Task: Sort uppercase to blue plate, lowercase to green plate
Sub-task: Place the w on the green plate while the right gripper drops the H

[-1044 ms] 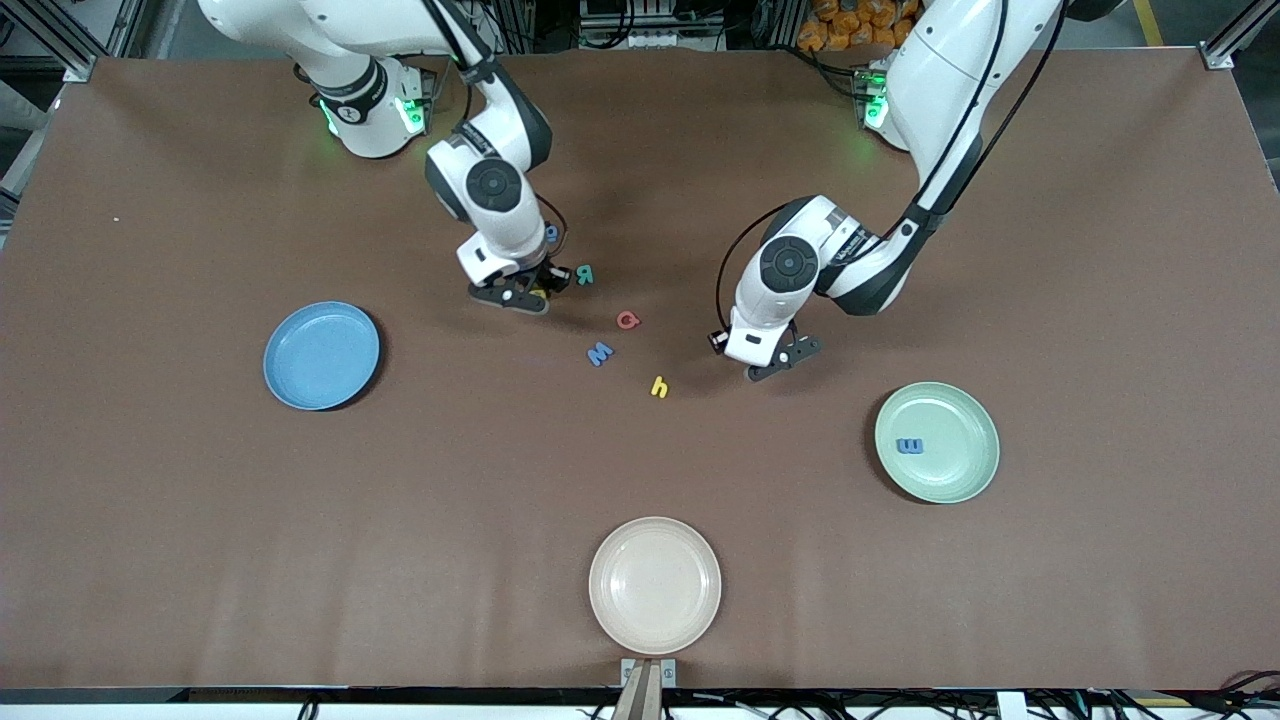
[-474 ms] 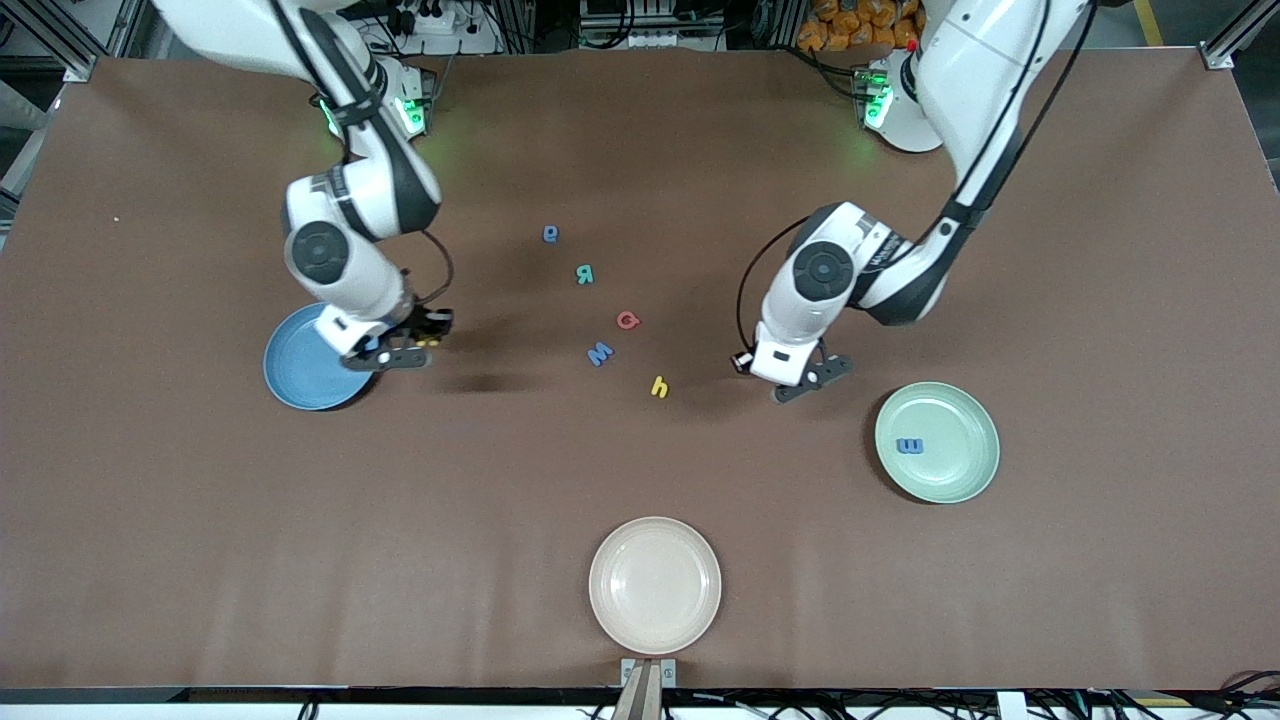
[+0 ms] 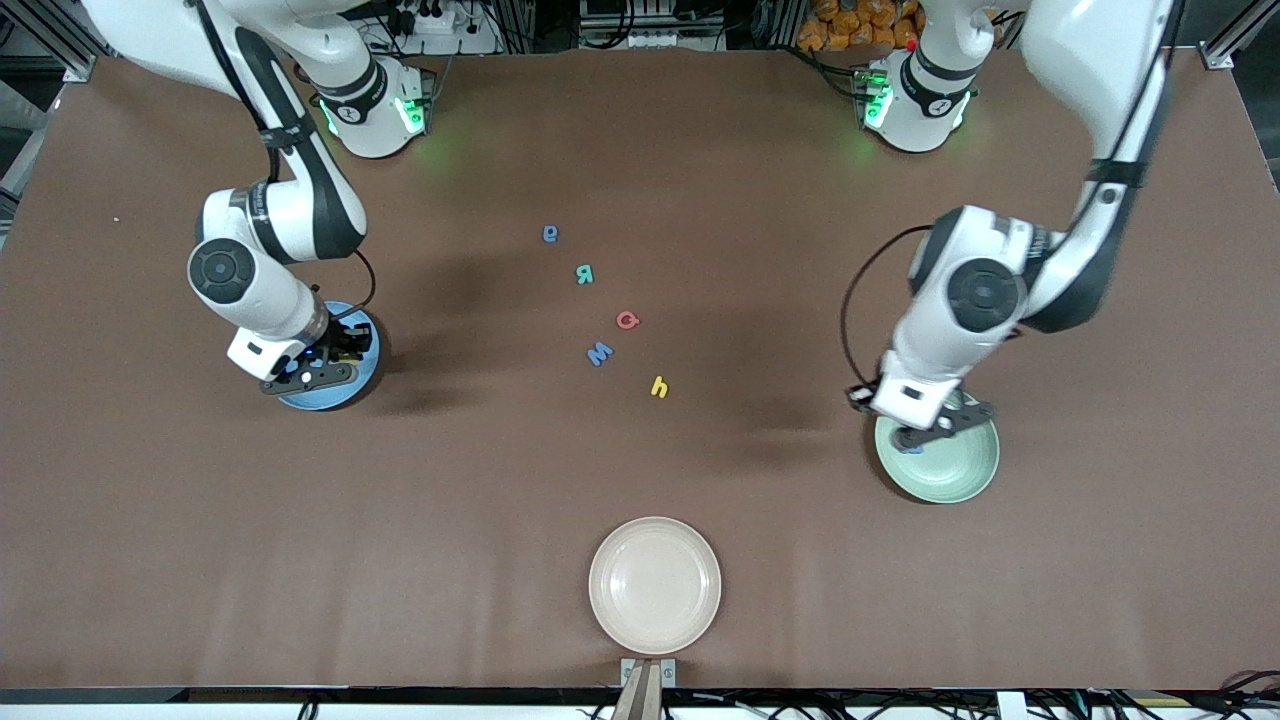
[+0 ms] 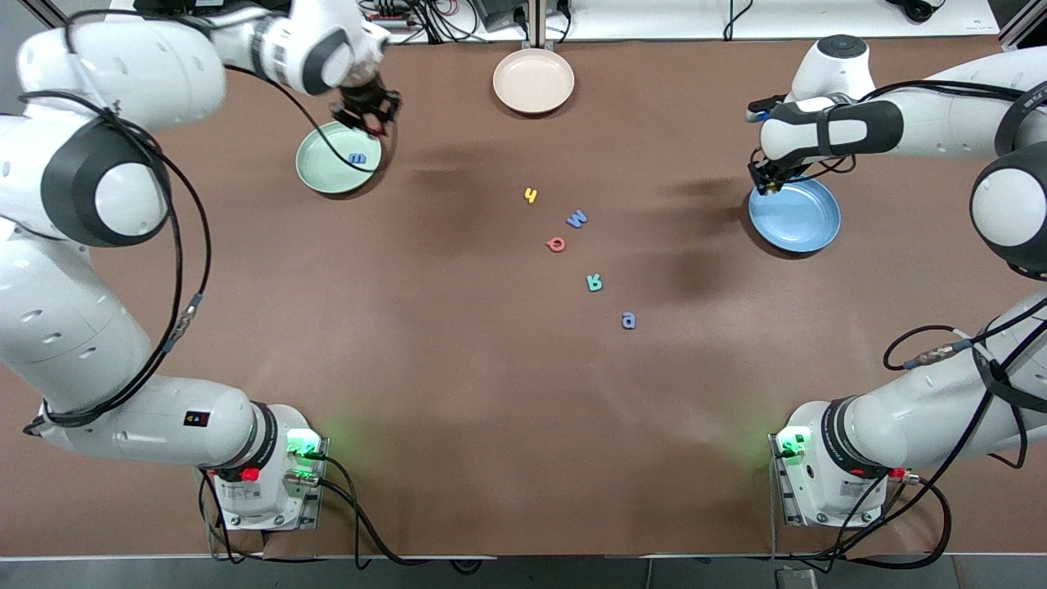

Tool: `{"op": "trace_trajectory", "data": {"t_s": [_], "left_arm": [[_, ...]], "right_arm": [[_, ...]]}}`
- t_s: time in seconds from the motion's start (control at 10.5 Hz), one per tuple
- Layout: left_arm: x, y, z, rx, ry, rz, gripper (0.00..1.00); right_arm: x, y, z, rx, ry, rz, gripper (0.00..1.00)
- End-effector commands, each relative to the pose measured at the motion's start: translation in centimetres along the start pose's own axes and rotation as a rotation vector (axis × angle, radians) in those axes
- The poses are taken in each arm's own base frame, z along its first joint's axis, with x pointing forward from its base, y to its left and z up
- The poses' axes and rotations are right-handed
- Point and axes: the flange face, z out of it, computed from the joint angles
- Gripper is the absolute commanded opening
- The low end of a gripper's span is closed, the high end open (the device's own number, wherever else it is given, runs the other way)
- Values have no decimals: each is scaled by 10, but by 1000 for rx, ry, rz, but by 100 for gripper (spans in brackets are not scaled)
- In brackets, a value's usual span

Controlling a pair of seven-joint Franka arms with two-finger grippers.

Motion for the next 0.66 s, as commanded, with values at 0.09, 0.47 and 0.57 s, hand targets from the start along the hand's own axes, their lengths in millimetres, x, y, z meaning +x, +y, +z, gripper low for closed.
{"op": "trace_trajectory", "data": {"t_s": [0.09,0.47,0.57], "left_arm": [[32,-65,21,63,-21,123,0],[39,-79,57,76,-35,133,100],[40,-78,52,73,-28,133,100]], "right_arm": [[3,32,20,-19,57,-41,15],[5,35,25,-16,81,-25,29],[6,35,26,-15,80,-17,44]]}}
